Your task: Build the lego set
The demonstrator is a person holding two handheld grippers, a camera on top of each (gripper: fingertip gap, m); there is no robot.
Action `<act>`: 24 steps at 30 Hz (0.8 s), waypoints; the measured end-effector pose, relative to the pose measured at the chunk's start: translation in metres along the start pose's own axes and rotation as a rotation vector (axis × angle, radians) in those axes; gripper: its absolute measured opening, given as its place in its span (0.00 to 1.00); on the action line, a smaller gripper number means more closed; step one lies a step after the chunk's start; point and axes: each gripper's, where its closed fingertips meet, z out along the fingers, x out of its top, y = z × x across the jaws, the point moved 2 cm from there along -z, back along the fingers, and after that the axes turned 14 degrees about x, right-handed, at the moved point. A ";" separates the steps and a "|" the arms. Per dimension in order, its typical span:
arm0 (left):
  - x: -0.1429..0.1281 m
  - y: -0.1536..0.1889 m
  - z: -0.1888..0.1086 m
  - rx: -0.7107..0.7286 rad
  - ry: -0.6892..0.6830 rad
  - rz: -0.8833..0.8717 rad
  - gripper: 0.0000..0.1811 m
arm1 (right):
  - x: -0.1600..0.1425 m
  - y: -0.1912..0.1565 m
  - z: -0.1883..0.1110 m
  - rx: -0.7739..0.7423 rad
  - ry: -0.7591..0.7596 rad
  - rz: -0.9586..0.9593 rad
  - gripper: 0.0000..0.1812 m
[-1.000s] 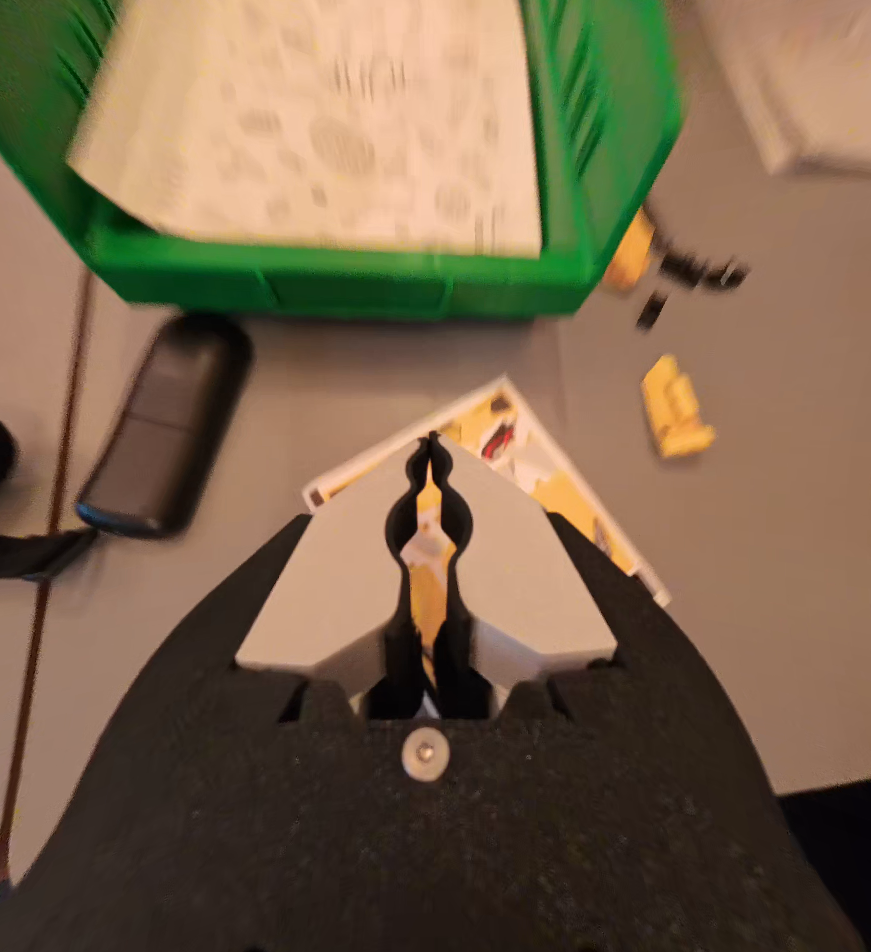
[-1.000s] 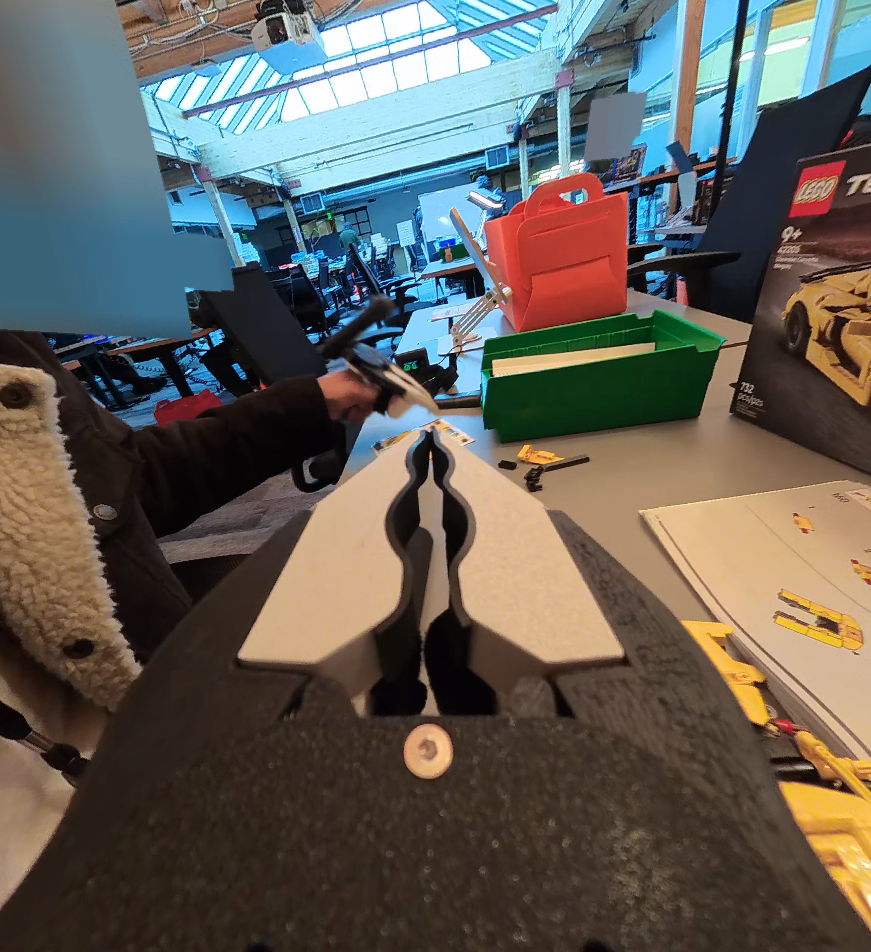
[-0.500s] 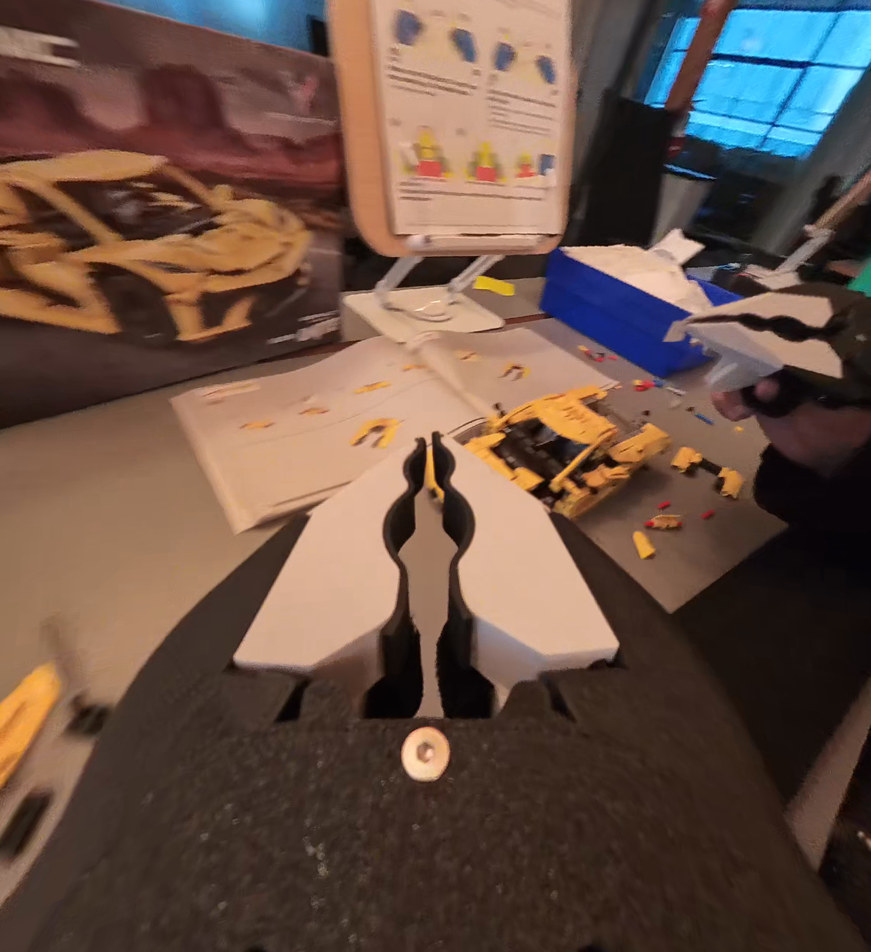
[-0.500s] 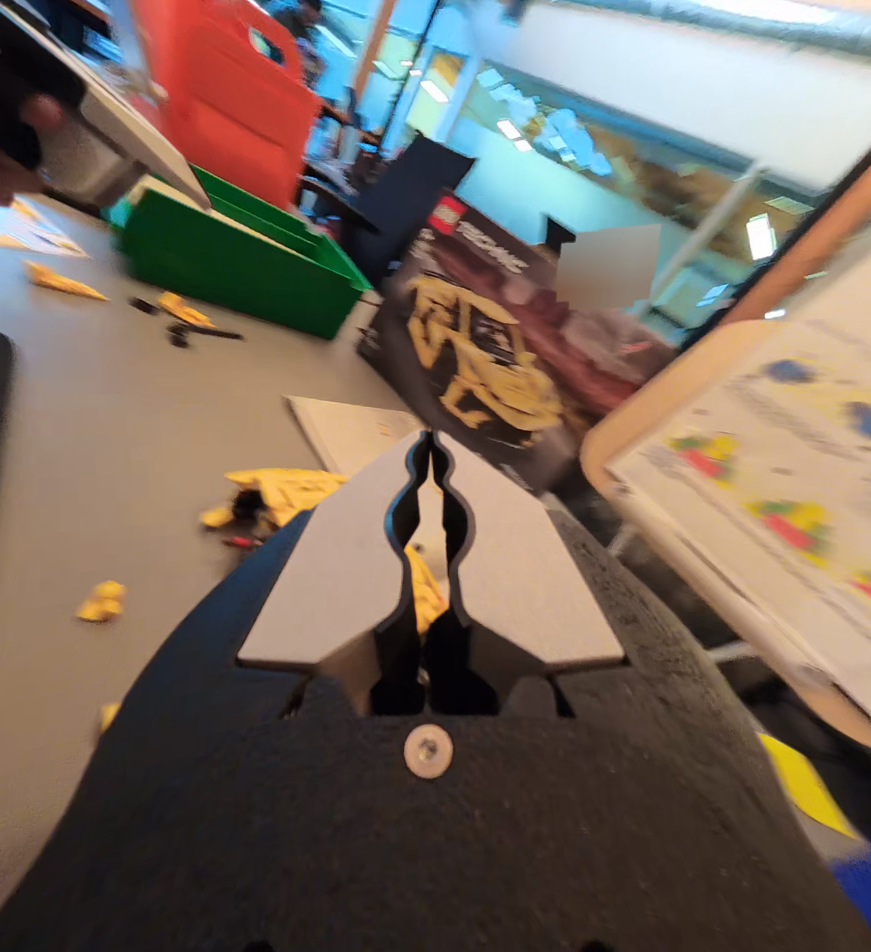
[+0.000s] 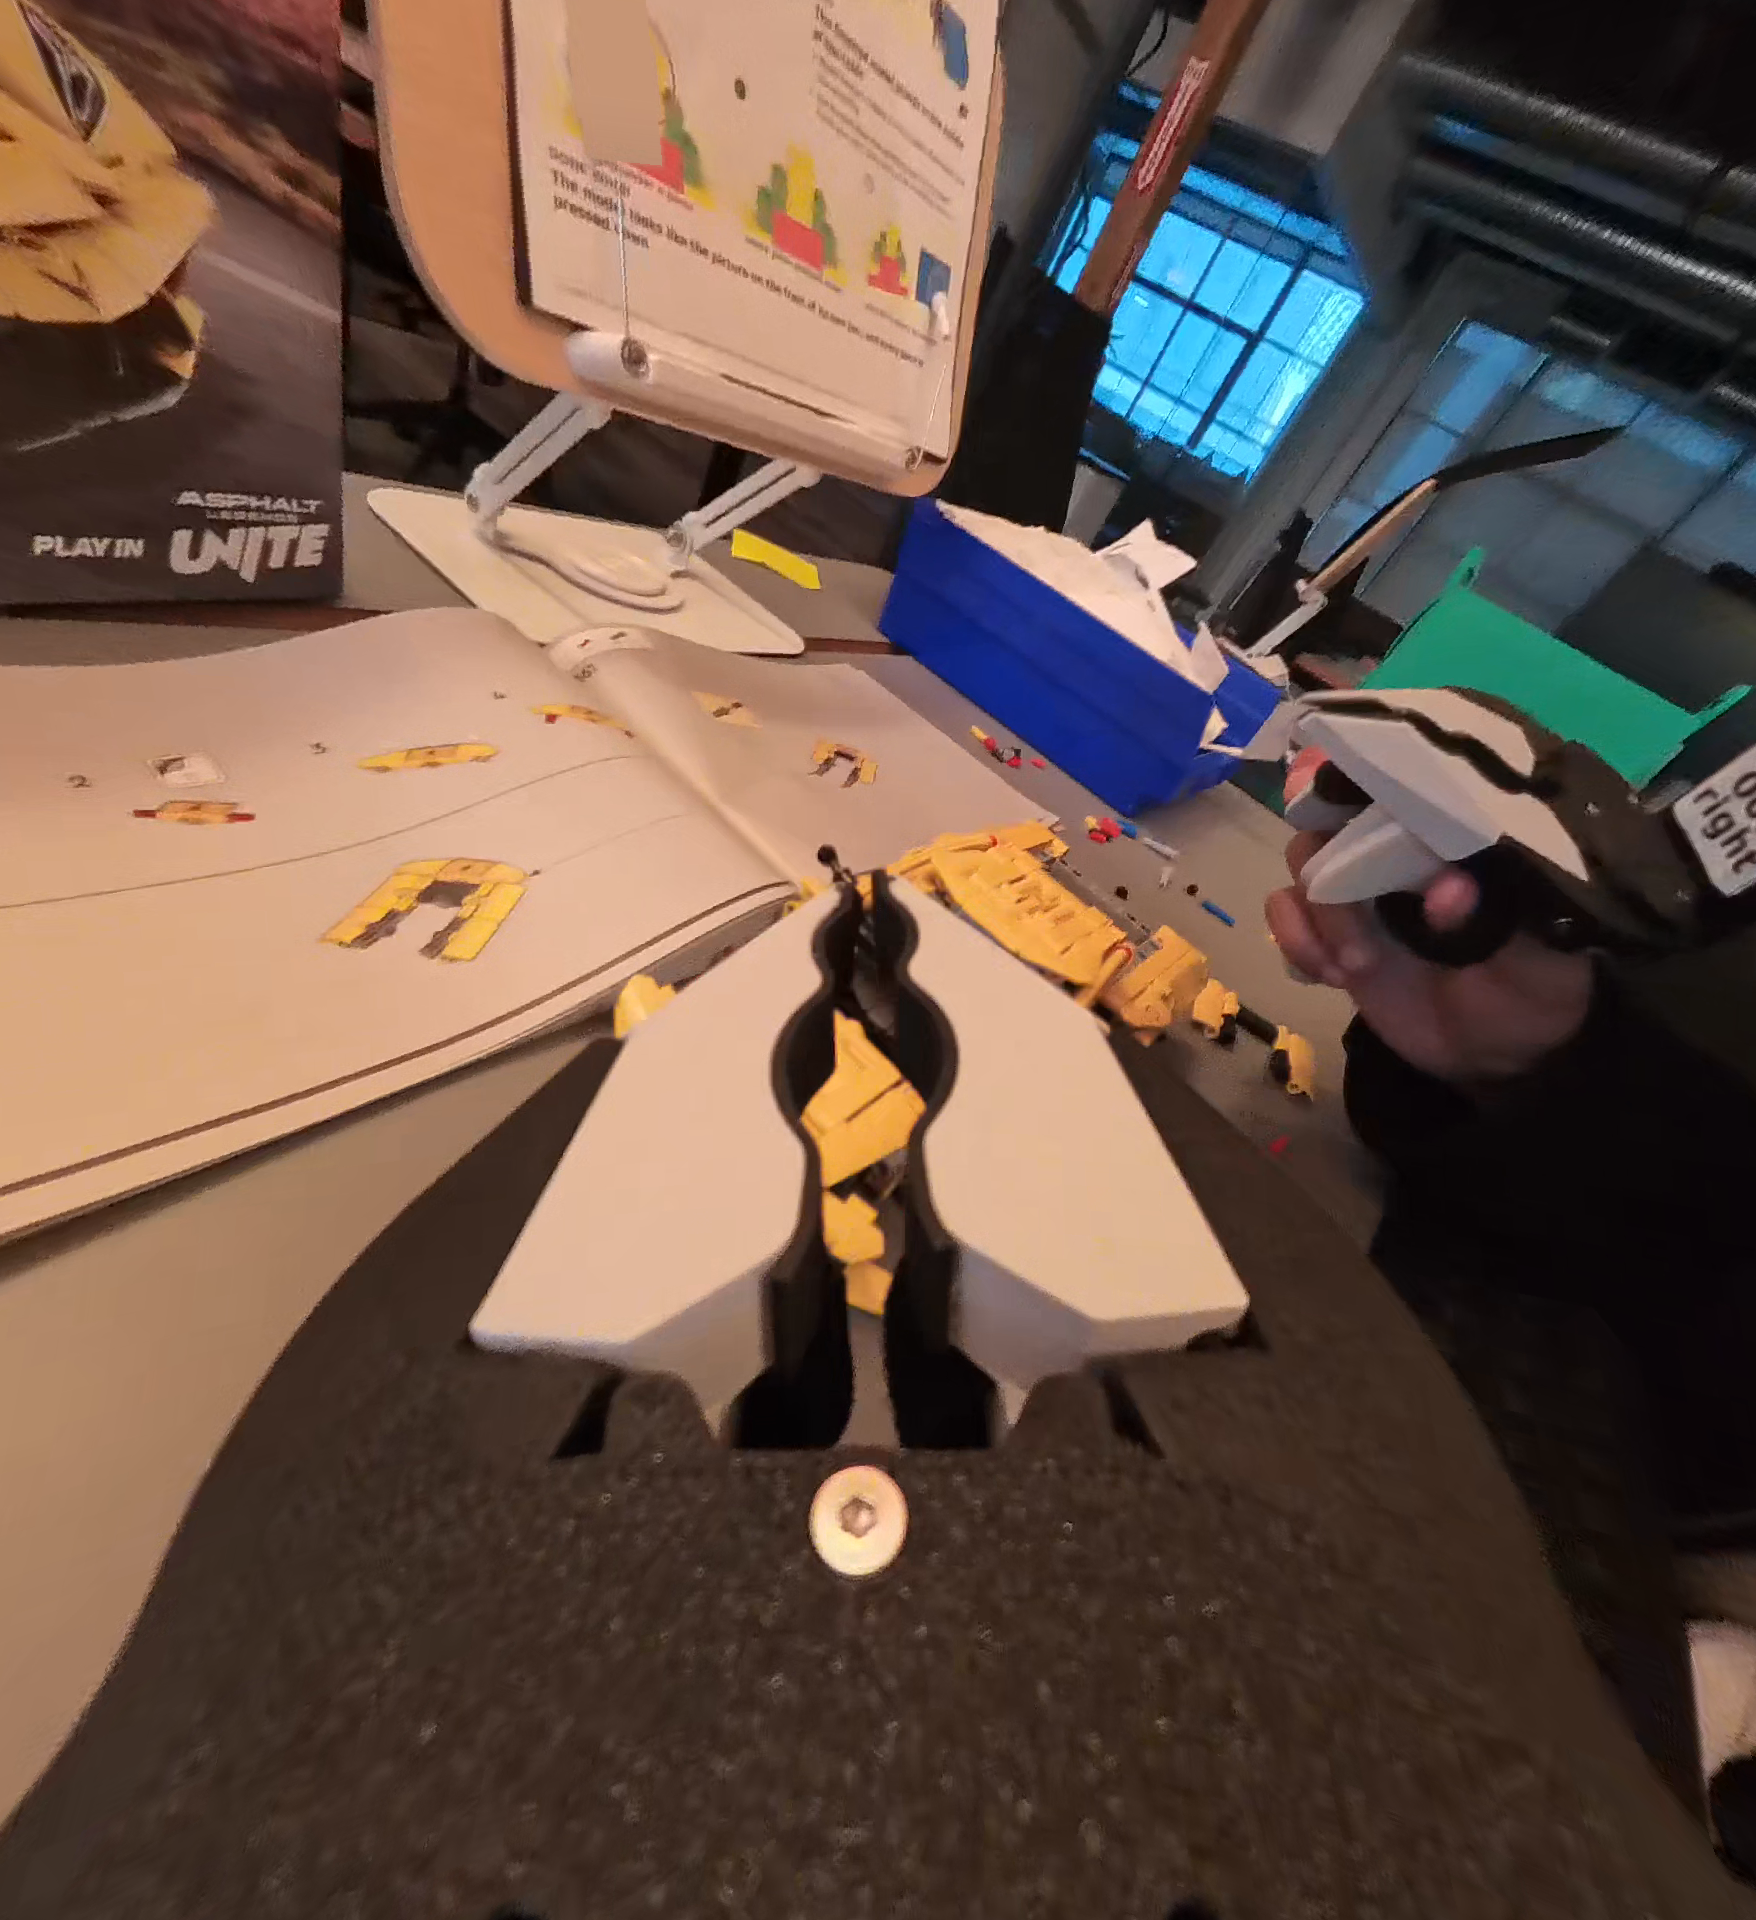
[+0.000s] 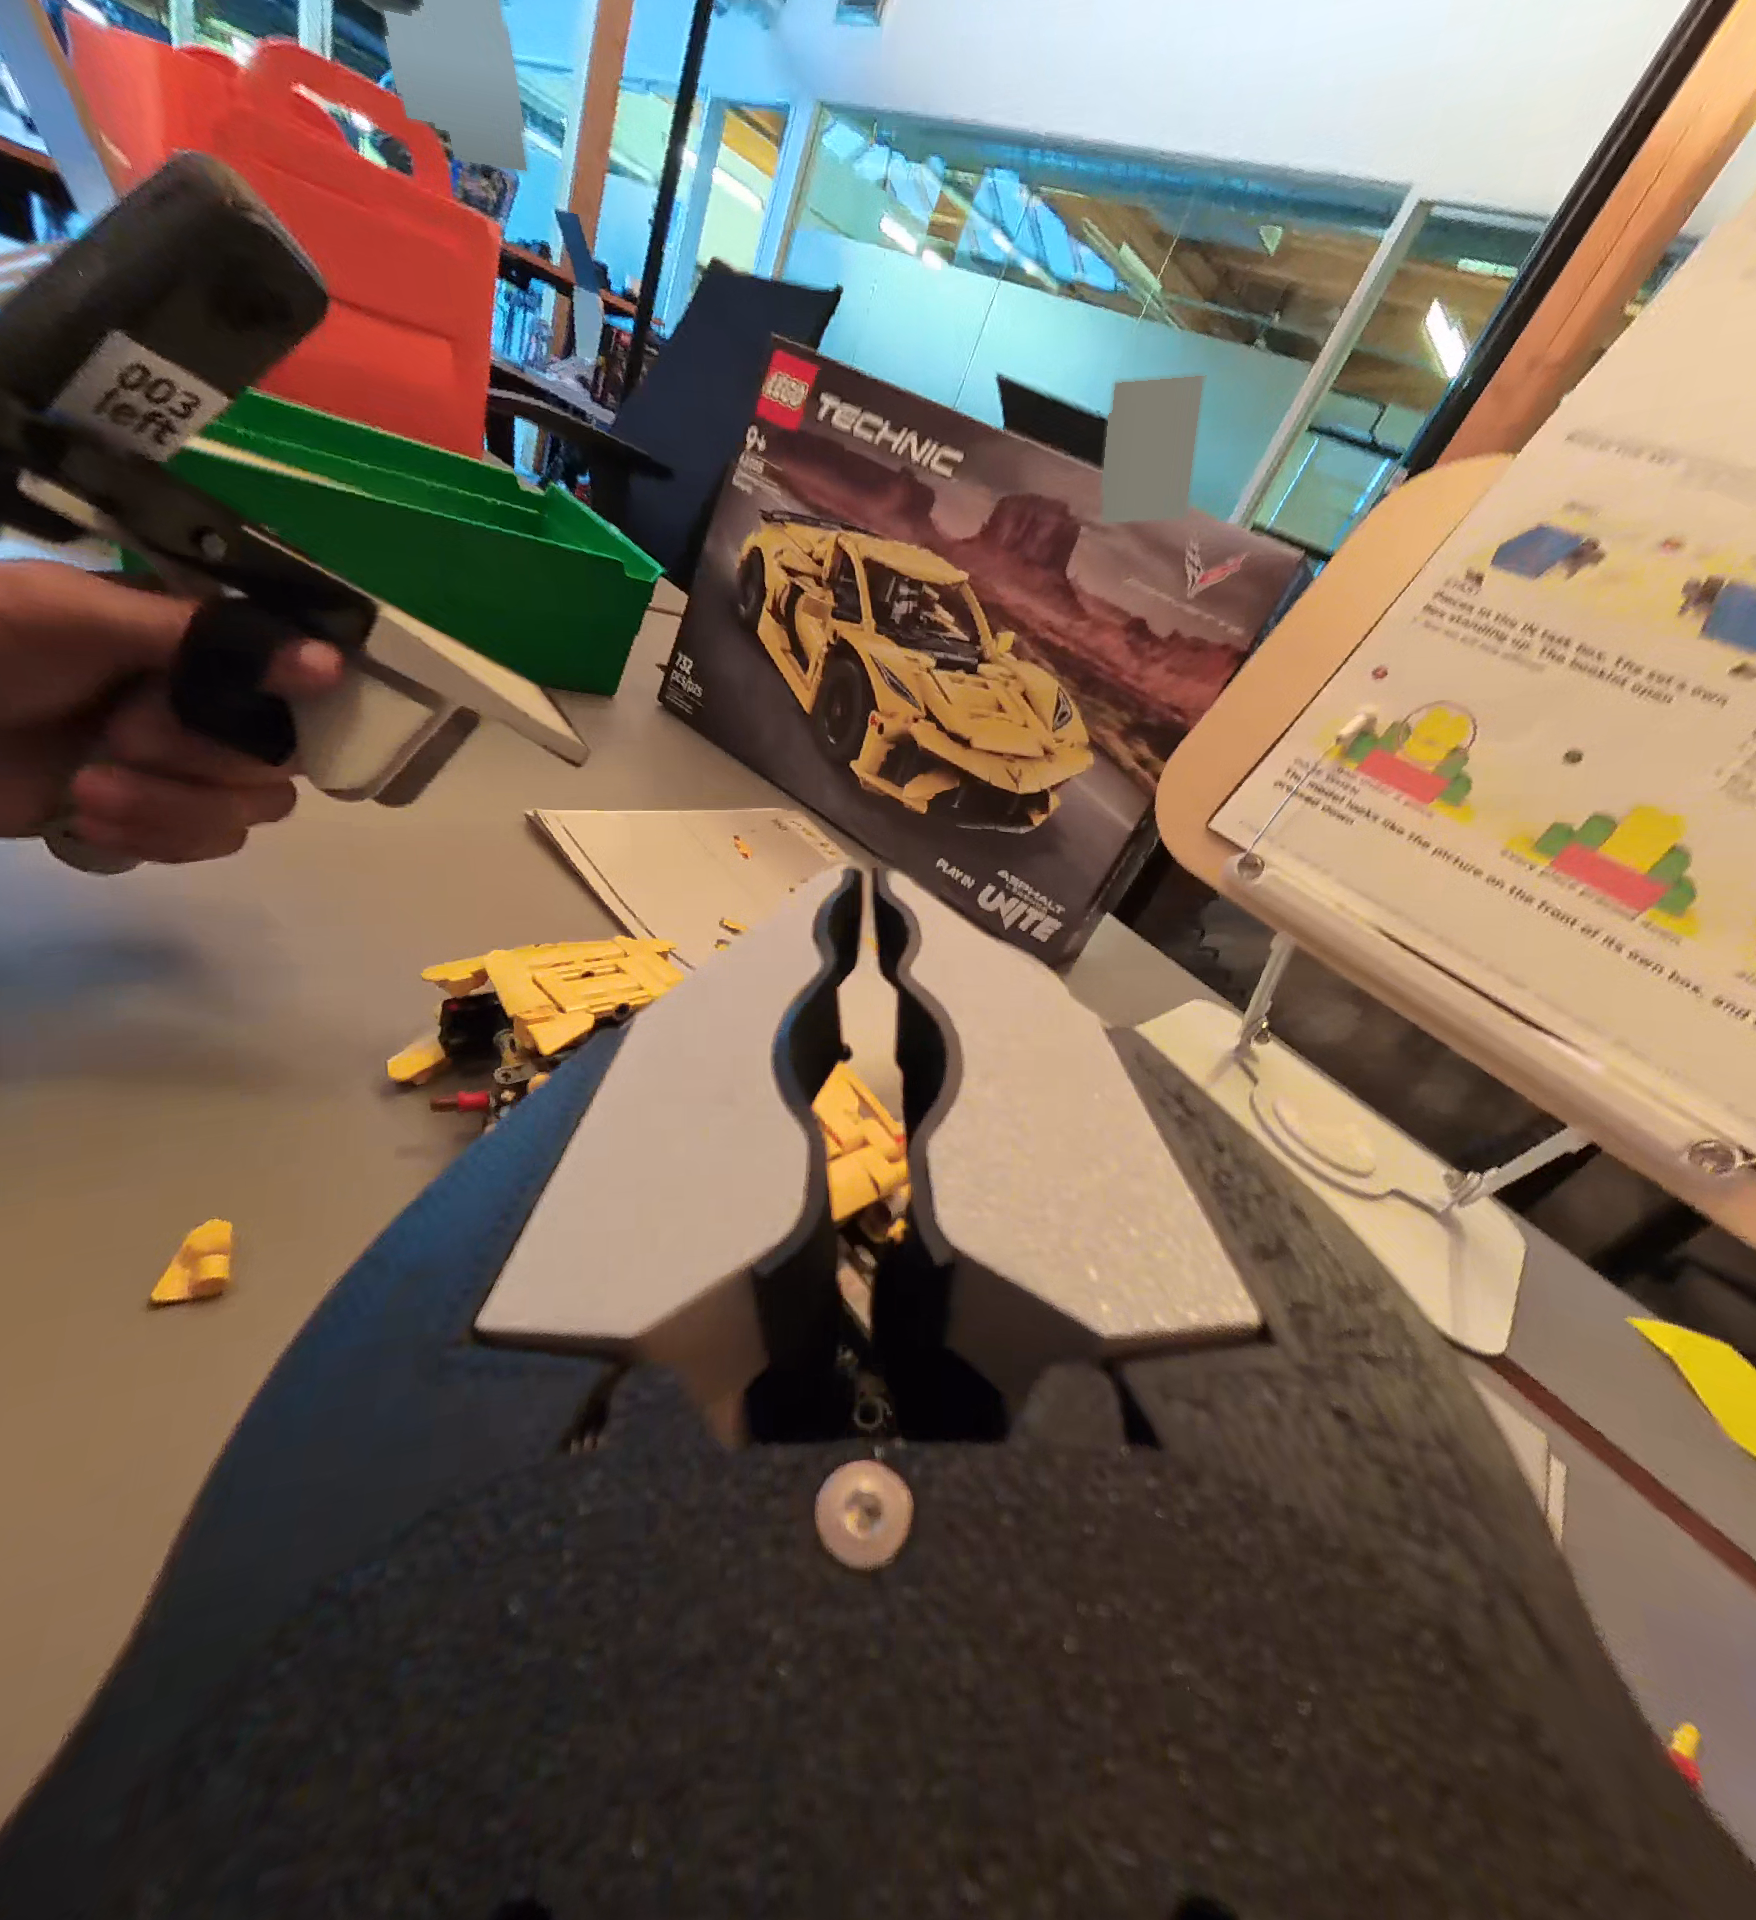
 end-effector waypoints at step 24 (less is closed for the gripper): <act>-0.036 0.036 0.008 -0.150 -0.158 0.154 0.04 | -0.010 -0.035 0.015 0.135 -0.082 -0.110 0.17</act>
